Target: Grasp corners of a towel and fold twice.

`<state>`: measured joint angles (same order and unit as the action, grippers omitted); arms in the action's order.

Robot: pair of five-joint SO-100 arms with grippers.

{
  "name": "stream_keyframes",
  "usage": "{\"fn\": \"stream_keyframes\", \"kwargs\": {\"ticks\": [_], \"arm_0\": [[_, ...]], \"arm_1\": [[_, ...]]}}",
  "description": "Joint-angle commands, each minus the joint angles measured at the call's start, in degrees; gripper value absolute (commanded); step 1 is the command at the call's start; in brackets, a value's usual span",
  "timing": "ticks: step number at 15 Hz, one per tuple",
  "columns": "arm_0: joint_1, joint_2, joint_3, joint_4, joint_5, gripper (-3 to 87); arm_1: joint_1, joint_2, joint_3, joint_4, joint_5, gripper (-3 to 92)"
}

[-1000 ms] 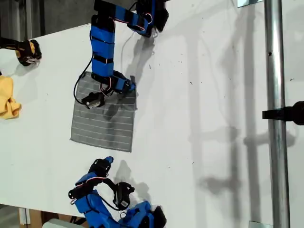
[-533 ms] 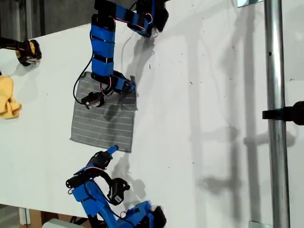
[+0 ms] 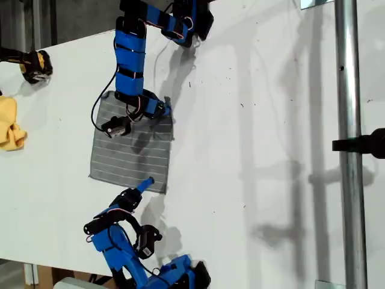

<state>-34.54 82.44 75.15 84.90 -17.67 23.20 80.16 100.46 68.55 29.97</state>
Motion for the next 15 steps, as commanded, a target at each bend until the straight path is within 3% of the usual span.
{"fn": "stream_keyframes", "kwargs": {"ticks": [1, 9, 15], "arm_0": [[0.8, -0.5, 2.4, -3.3, -1.8, 32.2], [1.5, -6.6, 12.0, -13.7, -5.4, 31.4], [-2.9, -16.0, 3.8, -10.0, -4.2, 30.3]], "arm_1": [[-0.8, 4.7, -1.0, 0.2, 0.4, -0.1], [-0.6, 7.2, 1.2, 0.1, 0.6, -0.1], [-0.4, 7.6, 1.2, 0.4, 0.6, -0.1]]}}
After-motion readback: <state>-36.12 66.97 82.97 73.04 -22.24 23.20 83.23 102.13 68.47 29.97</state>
